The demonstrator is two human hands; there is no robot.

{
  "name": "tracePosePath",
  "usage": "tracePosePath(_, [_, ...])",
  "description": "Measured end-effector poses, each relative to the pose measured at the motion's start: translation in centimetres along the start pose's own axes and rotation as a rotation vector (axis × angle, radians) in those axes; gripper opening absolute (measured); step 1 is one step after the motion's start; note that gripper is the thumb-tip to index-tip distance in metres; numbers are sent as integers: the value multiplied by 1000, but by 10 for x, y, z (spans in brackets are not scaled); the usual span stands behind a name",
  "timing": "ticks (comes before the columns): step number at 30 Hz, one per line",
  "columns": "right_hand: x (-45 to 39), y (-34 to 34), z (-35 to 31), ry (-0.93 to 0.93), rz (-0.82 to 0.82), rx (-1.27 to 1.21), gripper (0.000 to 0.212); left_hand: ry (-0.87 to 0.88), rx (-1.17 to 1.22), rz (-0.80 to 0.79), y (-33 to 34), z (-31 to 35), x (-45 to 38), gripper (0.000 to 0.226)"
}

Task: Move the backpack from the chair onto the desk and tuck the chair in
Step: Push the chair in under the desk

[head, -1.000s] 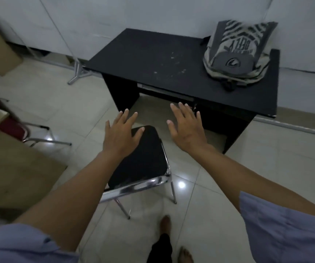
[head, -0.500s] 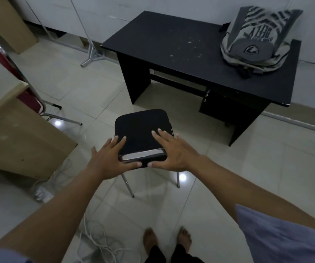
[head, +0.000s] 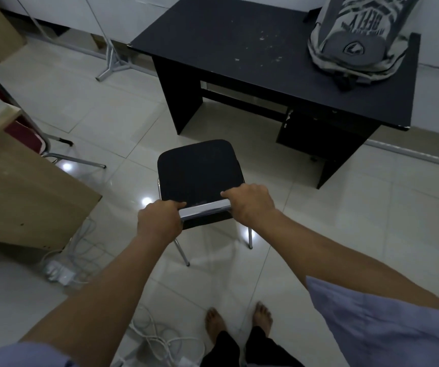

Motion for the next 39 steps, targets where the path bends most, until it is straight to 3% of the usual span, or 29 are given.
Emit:
tracePosePath(2, [-4,-4,-1,24,30,-10,21,33,9,16,-3,-1,-7,39])
tracePosePath(5, [-15,-7,-3,53,53,-16,13,67,12,34,-9,-3,-21,30])
tracePosePath(20, [-100,-28,3,199,75,-75,11,204,-64,24,-43,-24,-140,33])
tracePosePath(39, [-246,-64,95,422,79,-105,13,380,-89,78,-99,20,-345,28])
Point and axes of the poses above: each hand's wrist, its own x-axis away from the middle knuckle, its own y-axis out of the palm, z = x × y, the point moved 10 cm from there along -x, towards the middle knuckle, and after that the axes turned 2 degrees about x, right-handed, at the moved point
